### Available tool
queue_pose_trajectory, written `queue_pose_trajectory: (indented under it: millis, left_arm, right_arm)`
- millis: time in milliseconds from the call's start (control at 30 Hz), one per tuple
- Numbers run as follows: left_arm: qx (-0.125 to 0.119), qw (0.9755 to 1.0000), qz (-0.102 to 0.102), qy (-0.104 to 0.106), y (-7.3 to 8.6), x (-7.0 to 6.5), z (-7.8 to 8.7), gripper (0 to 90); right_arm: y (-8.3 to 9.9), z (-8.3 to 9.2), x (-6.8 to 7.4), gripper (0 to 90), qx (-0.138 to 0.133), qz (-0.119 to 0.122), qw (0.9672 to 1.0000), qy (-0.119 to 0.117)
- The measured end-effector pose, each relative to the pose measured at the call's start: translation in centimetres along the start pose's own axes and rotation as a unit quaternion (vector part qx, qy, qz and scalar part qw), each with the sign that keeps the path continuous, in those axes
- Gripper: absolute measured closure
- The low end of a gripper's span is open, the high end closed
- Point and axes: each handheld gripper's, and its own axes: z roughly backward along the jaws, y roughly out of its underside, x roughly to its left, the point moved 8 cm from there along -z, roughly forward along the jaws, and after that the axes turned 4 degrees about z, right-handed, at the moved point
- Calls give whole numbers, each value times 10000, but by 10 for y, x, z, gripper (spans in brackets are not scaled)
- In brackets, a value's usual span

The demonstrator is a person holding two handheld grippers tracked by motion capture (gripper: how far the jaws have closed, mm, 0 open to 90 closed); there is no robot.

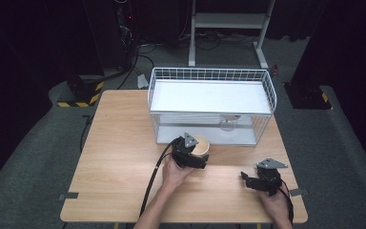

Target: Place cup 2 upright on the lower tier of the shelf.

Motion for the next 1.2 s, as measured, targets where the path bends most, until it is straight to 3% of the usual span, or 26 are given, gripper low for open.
queue_pose_trajectory:
  millis: [767, 1200]
  left_arm:
    - [6, 9999, -107, -111, 1, 0, 1, 90]
    - [-36, 9999, -9, -162, 0, 0, 3, 92]
  right_arm:
    - [0, 0, 0, 249, -1, 1, 10000, -1]
    - [0, 0, 0, 249, -1, 0, 10000, -1]
